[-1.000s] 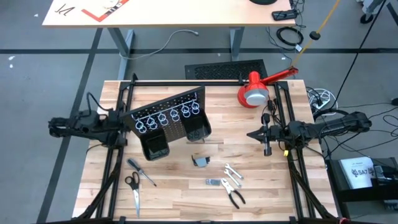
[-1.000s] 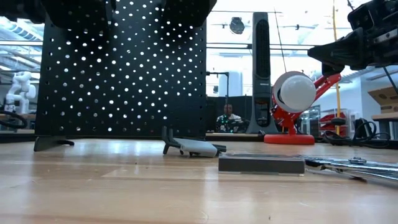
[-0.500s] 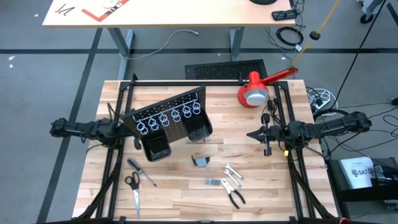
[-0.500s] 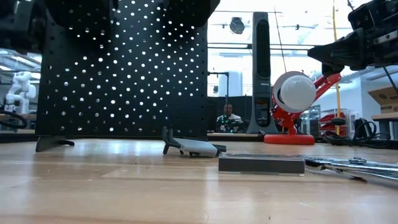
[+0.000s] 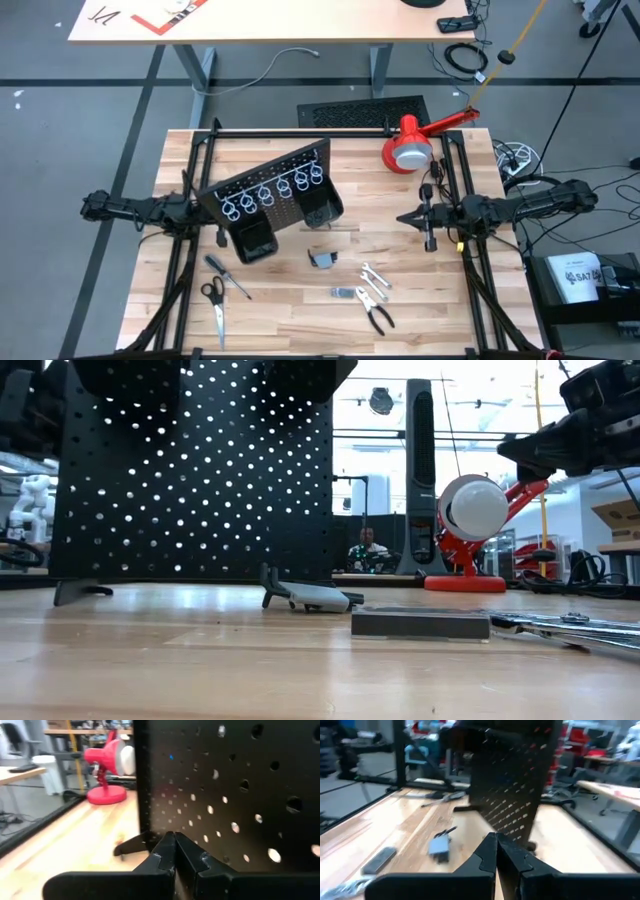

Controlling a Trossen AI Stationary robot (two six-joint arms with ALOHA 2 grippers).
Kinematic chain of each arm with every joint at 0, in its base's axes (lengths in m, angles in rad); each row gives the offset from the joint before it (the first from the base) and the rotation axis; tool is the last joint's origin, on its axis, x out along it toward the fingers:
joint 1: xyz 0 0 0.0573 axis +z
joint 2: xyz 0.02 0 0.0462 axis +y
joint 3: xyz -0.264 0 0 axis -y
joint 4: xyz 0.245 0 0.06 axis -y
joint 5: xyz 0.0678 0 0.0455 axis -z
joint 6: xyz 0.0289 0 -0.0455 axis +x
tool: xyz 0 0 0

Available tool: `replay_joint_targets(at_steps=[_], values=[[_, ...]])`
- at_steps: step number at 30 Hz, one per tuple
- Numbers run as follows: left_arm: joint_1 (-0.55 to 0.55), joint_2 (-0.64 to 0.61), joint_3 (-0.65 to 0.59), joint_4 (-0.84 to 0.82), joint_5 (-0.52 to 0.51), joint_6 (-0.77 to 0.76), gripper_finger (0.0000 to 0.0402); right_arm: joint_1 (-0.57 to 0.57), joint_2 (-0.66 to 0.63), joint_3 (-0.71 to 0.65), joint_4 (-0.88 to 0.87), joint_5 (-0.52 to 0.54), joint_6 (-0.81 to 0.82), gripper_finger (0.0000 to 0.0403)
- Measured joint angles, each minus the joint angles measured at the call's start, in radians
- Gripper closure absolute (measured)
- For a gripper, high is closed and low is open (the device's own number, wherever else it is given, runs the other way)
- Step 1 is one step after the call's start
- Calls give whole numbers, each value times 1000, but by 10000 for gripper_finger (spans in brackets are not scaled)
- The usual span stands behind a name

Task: Hang tools onto peg board
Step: Return to Home Position

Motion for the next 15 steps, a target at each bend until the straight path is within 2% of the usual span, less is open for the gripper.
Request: replay_joint_targets(at_steps=[5,15], values=[[0,0,-1,-3,69,2,398,0,0,0,-36,-85,22,403],[0,0,-2,-4,87,-1,397,-1,0,0,-70,-58,51,403]])
